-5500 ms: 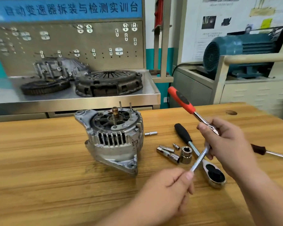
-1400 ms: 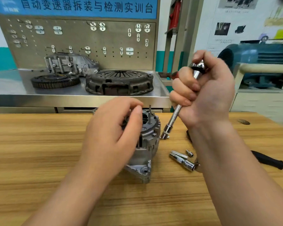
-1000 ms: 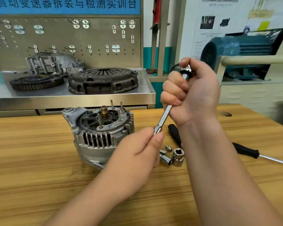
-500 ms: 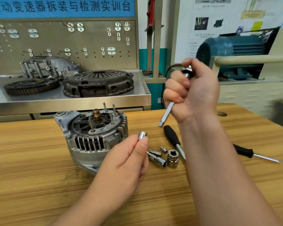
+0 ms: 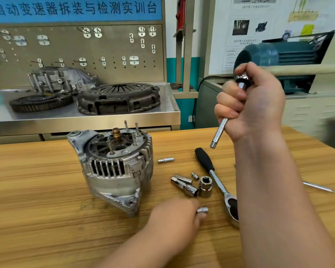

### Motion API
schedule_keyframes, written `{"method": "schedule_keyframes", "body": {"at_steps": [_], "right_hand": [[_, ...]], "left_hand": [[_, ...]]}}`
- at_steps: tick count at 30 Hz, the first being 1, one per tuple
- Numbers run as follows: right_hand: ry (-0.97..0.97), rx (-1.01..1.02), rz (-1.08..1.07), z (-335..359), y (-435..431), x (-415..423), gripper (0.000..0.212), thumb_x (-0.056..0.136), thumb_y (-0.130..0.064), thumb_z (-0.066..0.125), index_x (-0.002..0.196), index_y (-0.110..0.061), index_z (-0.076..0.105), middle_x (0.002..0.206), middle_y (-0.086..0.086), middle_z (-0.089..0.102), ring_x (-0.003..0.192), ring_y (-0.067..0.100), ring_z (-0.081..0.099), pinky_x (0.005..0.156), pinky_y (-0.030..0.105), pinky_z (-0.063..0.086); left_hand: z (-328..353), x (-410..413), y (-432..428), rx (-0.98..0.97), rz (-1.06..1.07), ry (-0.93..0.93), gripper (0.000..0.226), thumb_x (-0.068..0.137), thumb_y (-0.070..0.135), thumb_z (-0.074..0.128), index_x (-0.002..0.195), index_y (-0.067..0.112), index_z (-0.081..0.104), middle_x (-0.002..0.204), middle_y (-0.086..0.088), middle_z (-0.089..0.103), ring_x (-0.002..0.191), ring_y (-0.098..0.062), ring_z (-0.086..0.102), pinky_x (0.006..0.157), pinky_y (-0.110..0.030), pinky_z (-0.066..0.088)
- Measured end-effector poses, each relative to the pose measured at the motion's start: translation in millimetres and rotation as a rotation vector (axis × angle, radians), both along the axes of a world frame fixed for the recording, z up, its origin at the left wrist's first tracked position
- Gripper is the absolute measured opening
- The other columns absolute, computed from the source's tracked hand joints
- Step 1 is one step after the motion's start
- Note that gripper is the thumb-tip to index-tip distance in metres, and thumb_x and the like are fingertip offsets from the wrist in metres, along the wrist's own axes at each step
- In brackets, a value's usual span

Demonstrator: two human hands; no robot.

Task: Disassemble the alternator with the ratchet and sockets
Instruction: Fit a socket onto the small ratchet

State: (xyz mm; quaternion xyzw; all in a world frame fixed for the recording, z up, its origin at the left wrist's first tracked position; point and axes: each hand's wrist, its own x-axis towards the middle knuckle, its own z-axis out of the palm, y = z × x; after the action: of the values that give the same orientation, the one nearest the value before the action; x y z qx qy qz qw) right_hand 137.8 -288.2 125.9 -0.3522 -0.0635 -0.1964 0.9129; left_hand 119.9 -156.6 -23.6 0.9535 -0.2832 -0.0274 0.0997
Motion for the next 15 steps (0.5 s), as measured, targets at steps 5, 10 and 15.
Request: {"method": "schedule_keyframes", "body": {"at_steps": [5,10,15], "right_hand": [[0.000,-0.035,0.030,1.0,-3.7,0.1,0.022,0.095,-0.017,0.041,0.073,-0.020,0.043,0.046,-0.007,0.021,0.035,0.006,0.015,0.032,0.014,0.014],[0.037,-0.047,0.099,-2.6,-7.5,6.6,0.026,0.095,-0.017,0.040,0.070,-0.019,0.042,0.046,-0.006,0.022,0.036,0.006,0.014,0.031,0.015,0.014],[0.094,-0.006,0.131,-8.4,-10.0,14.6,0.027,0.094,-0.016,0.042,0.067,-0.019,0.042,0.045,-0.007,0.023,0.036,0.006,0.014,0.031,0.015,0.013]], "left_hand": [[-0.8,10.9,-17.1,0.105,-0.005,-0.116,0.027,0.096,0.045,0.044,0.103,0.020,0.050,0.105,-0.005,0.063,0.099,-0.028,0.059,0.064,-0.033,0.036],[10.1,15.5,-11.2,-0.129,0.074,-0.130,0.025,0.091,0.052,0.048,0.100,0.029,0.049,0.090,0.006,0.059,0.083,-0.017,0.057,0.059,-0.027,0.037],[34.3,45.3,-22.6,-0.329,0.213,-0.191,0.018,0.092,0.033,0.049,0.109,0.026,0.052,0.094,0.008,0.052,0.091,-0.013,0.053,0.066,-0.022,0.038]]}}
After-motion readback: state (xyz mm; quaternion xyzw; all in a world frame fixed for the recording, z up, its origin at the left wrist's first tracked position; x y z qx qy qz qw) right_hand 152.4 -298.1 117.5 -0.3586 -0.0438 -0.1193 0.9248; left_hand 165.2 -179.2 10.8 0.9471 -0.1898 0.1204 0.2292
